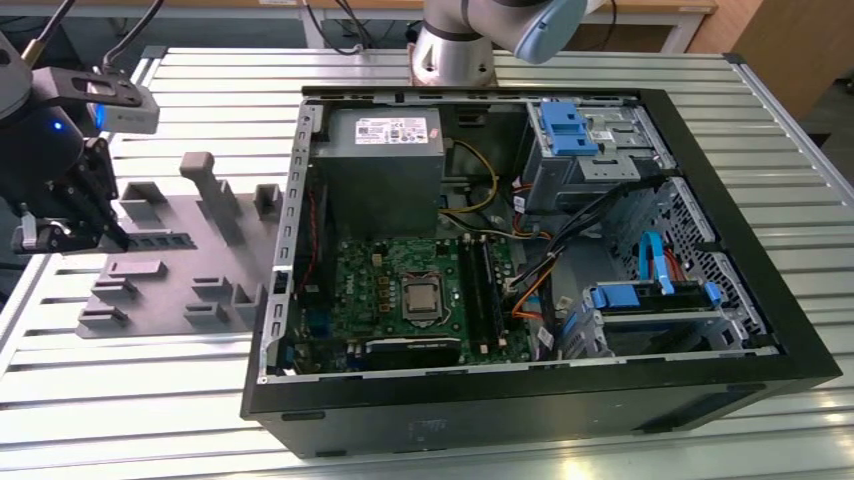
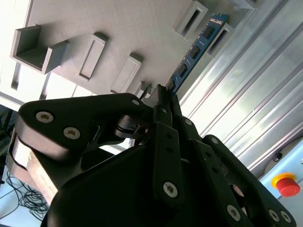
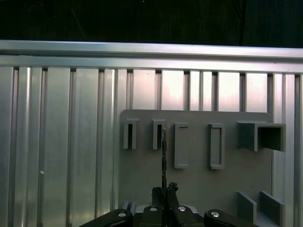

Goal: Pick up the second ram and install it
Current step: 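Pick up the second ram and move it above second insertion slot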

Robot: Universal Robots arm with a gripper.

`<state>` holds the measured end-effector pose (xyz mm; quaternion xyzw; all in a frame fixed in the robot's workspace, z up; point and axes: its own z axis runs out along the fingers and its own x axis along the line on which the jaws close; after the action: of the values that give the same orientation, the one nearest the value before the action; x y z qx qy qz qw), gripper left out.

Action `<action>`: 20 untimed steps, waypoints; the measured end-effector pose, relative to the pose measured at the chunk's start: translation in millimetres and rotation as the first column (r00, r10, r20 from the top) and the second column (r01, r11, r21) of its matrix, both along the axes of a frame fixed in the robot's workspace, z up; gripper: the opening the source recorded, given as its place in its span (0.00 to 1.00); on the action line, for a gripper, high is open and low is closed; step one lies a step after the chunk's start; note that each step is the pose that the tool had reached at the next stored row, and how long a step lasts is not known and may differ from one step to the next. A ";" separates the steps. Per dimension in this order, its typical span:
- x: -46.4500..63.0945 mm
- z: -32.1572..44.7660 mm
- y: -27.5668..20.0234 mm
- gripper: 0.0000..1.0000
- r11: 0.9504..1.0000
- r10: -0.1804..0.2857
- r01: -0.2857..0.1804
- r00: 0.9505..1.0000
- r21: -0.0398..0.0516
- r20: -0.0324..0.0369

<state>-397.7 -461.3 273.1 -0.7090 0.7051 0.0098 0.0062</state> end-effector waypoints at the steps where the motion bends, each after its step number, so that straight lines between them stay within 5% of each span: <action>1: 0.0 0.2 0.0 0.14 1.000 0.000 0.000 1.000 0.000 0.000; 20: 0.0 4.9 0.0 0.14 1.000 0.000 0.000 1.000 0.000 0.000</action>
<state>-397.7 -461.3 278.0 -0.7090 0.7051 0.0098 0.0062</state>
